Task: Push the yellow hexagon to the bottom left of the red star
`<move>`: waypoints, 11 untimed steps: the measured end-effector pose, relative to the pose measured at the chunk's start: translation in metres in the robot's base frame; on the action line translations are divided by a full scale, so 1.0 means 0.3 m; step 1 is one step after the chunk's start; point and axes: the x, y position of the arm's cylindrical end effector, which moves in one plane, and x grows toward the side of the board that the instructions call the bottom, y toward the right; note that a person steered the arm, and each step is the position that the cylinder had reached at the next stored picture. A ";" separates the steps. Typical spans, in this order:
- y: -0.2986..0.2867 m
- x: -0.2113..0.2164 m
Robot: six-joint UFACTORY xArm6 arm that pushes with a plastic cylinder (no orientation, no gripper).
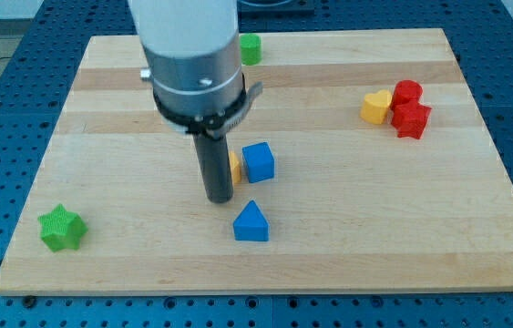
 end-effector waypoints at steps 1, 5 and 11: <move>0.000 -0.114; 0.043 -0.231; 0.444 -0.384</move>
